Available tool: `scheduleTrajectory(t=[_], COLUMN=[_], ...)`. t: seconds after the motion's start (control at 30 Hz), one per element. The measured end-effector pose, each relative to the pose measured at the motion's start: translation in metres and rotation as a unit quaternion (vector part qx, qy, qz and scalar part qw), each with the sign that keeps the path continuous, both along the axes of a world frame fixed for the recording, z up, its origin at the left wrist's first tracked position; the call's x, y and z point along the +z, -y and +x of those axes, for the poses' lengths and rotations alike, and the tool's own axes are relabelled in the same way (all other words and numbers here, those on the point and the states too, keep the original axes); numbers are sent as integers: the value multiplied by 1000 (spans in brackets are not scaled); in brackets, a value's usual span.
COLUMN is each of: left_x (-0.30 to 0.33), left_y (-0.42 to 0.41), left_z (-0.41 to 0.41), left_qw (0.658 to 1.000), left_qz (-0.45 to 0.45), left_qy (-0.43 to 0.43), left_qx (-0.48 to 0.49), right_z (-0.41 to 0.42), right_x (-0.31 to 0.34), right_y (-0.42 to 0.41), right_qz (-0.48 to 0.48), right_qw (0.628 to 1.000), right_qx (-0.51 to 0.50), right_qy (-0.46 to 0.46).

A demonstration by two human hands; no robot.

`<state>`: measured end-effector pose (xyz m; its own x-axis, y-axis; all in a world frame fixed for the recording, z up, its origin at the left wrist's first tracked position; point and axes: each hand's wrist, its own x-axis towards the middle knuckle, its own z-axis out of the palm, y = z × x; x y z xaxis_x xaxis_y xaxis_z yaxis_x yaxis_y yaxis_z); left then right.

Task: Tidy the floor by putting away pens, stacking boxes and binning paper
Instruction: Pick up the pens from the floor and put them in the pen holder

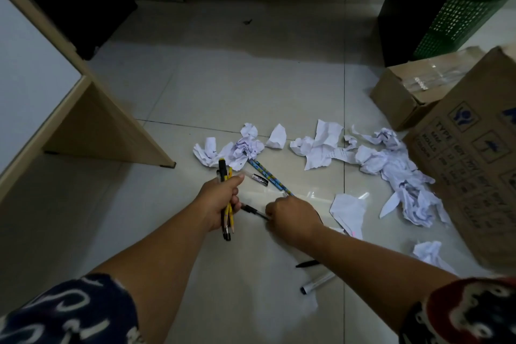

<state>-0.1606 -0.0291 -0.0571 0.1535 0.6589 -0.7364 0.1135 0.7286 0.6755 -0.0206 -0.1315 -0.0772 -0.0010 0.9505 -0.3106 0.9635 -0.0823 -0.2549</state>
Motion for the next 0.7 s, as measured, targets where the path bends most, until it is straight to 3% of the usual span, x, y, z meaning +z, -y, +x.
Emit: scheduleTrajectory(t=[0.1,0.17,0.3,0.43,0.53,0.7], left_x=[-4,-7,-14,-12,-9,-6], left_y=[-1,-1,-3,0,2,6], left_z=[-1,-2,-2,6,17,29], left_qw=[1000,999,992,995,996,1000], left_qz=[-2,14,48,17,11,0], left_qy=[-10,-29,-78,-56,-45,-23], left_qx=[12,28,87,85,75,21], right_z=[-4,-7,-7,0,1,-3], right_x=[-3,-4,0,11,19,26], right_y=[7,8,3,-3,-3,3], right_qz=[4,5,22,69,66,49], right_qw=[998,999,985,926,903,905], right_qx=[31,12,-141,-263,-275,-248], right_qy=[49,35,-98,-261,-323,-342])
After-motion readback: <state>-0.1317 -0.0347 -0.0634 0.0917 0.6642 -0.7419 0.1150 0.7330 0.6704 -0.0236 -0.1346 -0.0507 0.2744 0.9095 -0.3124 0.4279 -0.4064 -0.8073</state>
